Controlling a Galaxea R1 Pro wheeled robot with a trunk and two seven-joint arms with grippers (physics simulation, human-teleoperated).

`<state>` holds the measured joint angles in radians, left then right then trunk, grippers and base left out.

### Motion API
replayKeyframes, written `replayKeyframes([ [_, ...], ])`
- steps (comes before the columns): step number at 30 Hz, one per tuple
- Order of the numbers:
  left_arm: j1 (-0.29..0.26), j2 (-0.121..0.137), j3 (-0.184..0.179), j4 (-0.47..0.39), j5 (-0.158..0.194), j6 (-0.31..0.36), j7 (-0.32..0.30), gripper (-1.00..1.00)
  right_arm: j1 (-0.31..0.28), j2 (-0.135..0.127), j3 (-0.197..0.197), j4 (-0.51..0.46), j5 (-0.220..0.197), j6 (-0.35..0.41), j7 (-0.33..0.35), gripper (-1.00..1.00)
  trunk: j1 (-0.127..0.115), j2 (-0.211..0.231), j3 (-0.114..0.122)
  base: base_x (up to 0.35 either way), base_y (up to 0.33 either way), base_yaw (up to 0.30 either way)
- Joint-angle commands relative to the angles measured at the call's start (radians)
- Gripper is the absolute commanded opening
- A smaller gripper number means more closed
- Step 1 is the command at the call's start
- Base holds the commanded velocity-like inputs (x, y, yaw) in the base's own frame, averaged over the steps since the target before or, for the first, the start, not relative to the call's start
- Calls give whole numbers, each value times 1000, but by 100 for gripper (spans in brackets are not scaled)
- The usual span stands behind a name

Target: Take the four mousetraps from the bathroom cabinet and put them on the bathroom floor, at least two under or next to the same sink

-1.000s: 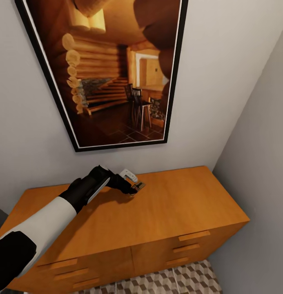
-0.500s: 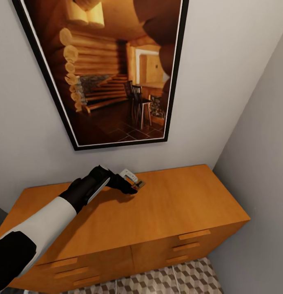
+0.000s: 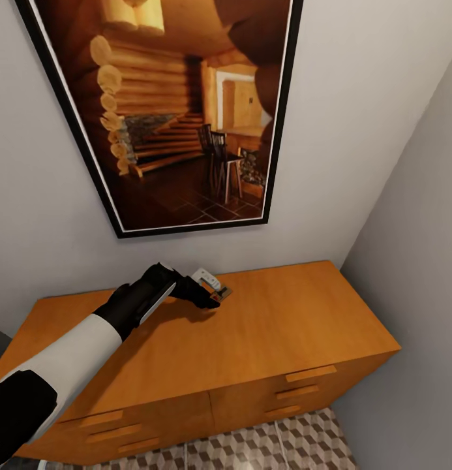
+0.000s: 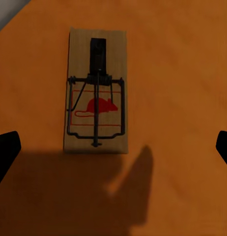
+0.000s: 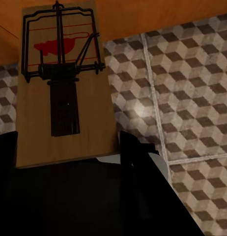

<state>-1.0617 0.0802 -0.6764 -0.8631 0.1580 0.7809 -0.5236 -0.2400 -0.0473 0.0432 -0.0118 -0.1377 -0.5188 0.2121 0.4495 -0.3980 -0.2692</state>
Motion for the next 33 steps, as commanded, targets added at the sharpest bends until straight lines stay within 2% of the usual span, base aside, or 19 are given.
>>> replayKeyframes([
  [1, -1, 2, -3, -7, 9, 8, 5, 100, -1, 0, 4, 1, -14, -2, 9, -100, 1, -2, -3, 0, 0, 0],
  [15, -1, 7, -5, -16, -27, 11, 5, 100, -1, 0, 4, 1, -14, -2, 10, -100, 1, -2, -16, 0, 0, 0],
  [33, -1, 5, -4, -28, -34, 12, 7, 100, -1, 1, 4, 1, -14, -3, 10, -100, 1, -2, -30, 0, 0, 0],
])
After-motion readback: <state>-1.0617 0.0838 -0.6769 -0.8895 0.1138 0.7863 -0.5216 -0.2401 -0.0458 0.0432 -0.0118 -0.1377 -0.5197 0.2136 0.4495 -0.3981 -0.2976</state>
